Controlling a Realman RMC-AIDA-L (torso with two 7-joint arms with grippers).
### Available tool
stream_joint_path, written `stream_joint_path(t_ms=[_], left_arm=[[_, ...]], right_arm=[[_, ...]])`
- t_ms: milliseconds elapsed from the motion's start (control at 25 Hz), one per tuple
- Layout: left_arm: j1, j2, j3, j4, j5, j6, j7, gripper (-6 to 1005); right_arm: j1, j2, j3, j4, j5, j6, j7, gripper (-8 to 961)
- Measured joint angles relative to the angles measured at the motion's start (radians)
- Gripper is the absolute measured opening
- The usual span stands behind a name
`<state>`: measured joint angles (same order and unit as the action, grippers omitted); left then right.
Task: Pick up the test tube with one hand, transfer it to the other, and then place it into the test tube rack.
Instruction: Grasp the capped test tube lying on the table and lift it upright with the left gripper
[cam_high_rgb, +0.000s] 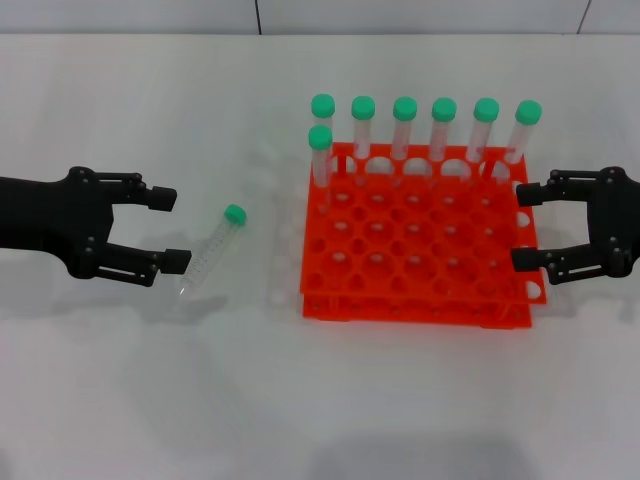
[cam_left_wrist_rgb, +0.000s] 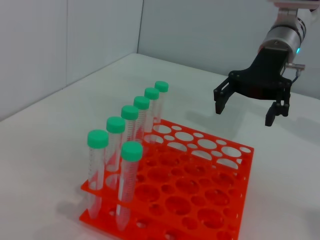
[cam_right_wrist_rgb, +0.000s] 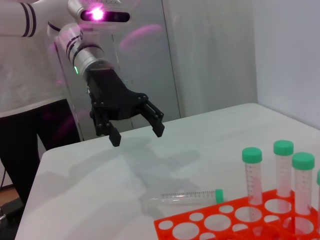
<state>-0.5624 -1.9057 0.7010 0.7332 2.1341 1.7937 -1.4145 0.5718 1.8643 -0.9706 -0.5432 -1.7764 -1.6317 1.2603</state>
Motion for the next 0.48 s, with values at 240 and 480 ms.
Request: stream_joint_path(t_ms=[240,480], left_arm=[[0.001,-0.001,0.000,0.000,0.000,0.000,-0.007,862],[0.001,-0.001,0.001,0.000,0.000,0.001,-0.016,862]], right_arm=[[-0.003,0.003,0.001,-0.001,0.000,0.000,-0.009,857],[-0.006,0.004,0.005,-0.001,0.000,-0.001,-0.012,856]])
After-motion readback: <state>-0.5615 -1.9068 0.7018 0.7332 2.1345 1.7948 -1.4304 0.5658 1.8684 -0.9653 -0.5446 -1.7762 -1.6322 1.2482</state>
